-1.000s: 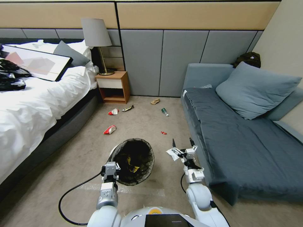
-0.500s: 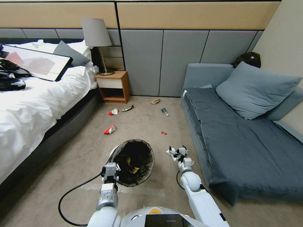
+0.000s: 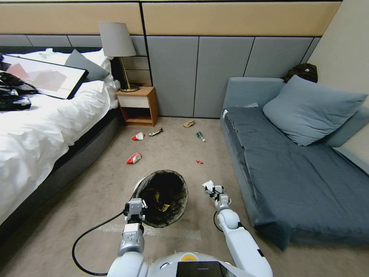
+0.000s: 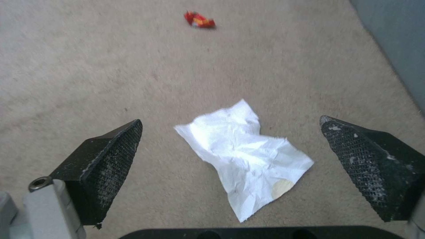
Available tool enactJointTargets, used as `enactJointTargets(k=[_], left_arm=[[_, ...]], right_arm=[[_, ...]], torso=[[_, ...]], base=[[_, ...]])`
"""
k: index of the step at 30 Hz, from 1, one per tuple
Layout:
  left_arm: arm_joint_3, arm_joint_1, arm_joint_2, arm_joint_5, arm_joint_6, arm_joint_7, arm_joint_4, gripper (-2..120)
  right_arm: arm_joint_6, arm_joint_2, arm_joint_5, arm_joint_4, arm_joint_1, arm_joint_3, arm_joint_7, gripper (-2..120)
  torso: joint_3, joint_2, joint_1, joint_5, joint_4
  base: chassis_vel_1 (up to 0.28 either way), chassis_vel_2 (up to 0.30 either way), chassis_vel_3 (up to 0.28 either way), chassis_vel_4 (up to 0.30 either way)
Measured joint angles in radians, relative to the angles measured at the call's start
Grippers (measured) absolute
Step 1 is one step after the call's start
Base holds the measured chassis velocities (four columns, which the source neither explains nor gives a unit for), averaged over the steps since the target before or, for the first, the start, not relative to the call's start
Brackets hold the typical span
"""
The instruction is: Pick up the trash bin, then pick up the garbage from the floor and place it into the trash bin.
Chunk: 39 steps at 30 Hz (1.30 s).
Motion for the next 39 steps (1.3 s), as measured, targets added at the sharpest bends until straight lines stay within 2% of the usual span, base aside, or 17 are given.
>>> enactJointTargets(k=[6,26,39], left_arm=[[-0.002,-0.005,0.004,0.000,0.002,0.003,0.006,1],[-0.002,-0.013,0.003,-0.002,0.005,0.002,0.016,1],[-0.001,-0.006,-0.005,0.002,0.004,0.000,0.016,1]], right_arm=[[0.027,0.008,-0.005,-0.095,0.051,0.018,-0.018,100],[0.118,0.008,-0.067,-0.299,0.110,0.025,-0.029,100],[0.174,0.020,-0.053,-0.378,0.155,0.029,-0.035,100]], torso=[[0.000,0.000,0.000,-0.0001,0.0000],[0.000,0.000,0.000,-0.0001,-0.0002],[0.000,0.000,0.000,-0.0001,0.0000]], base=[[0.000,0.000,0.000,0.000],[0.000,0.000,0.000,0.000],[0.000,0.000,0.000,0.000]])
